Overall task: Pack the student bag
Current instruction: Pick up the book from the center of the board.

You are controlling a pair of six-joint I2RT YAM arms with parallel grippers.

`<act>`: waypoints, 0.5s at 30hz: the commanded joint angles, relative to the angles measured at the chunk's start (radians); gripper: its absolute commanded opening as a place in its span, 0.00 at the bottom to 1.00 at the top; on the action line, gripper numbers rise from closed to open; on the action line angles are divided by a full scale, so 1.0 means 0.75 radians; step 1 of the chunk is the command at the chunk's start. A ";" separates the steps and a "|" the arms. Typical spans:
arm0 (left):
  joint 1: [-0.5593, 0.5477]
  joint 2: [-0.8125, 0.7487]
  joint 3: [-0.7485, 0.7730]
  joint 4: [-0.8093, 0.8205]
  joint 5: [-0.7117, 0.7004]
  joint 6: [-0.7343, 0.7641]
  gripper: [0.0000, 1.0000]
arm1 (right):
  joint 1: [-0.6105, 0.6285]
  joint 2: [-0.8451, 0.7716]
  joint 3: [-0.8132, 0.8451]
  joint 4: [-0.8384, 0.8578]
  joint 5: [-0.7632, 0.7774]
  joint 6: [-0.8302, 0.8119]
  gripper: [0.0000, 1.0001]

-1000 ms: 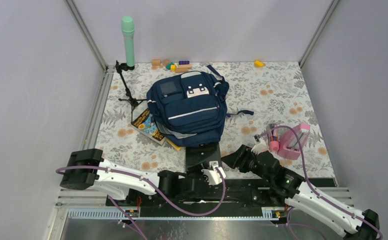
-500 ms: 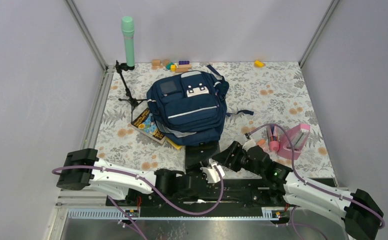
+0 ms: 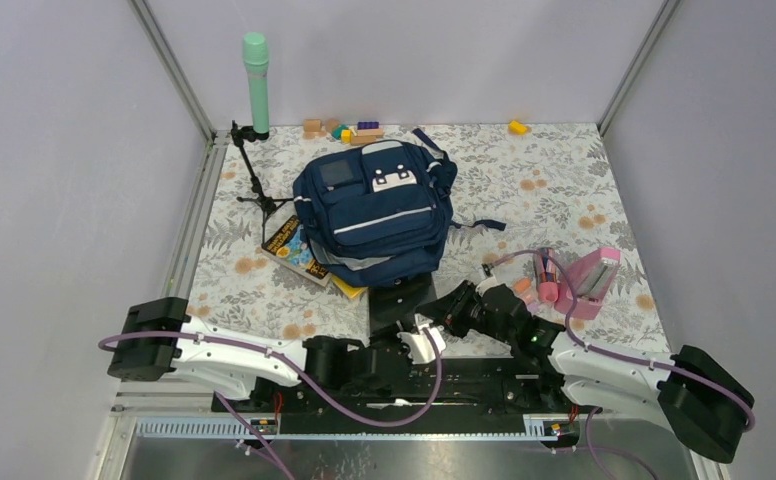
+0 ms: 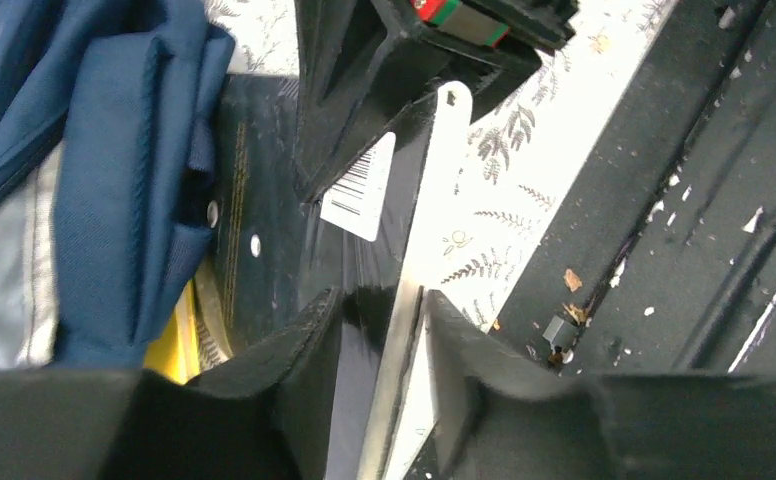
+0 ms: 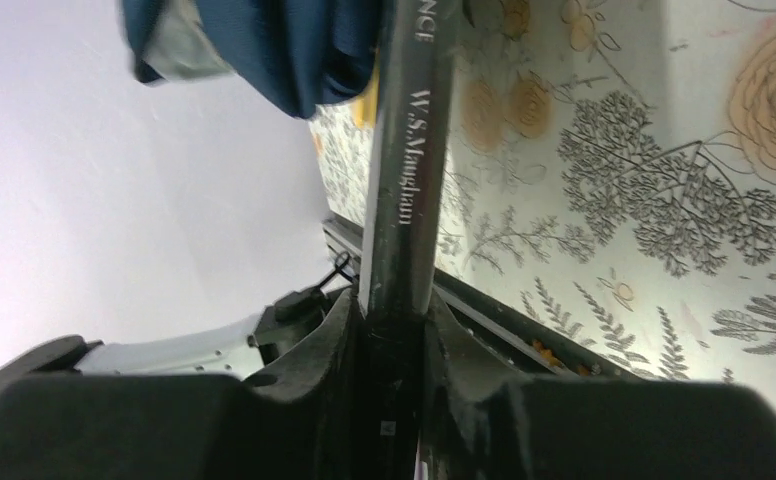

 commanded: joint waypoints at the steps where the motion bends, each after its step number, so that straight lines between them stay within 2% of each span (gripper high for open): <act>1: 0.022 -0.078 0.014 0.101 -0.003 -0.041 0.52 | 0.010 -0.004 0.025 0.249 0.027 0.071 0.02; 3: 0.026 -0.103 0.025 0.062 0.016 -0.065 0.78 | 0.009 -0.049 -0.004 0.219 0.084 0.085 0.00; 6: 0.033 -0.175 0.043 -0.024 0.049 -0.087 0.96 | 0.010 -0.141 -0.033 0.145 0.168 0.075 0.00; 7: 0.043 -0.208 0.053 -0.053 0.070 -0.093 0.98 | 0.009 -0.176 -0.034 0.115 0.183 0.060 0.00; 10: 0.160 -0.295 0.108 -0.184 0.250 -0.142 0.99 | 0.008 -0.258 -0.019 -0.006 0.221 -0.003 0.00; 13: 0.406 -0.313 0.186 -0.320 0.413 -0.193 0.99 | 0.008 -0.302 -0.010 -0.050 0.239 -0.039 0.00; 15: 0.540 -0.288 0.232 -0.392 0.445 -0.195 0.99 | 0.008 -0.308 -0.009 -0.050 0.236 -0.050 0.00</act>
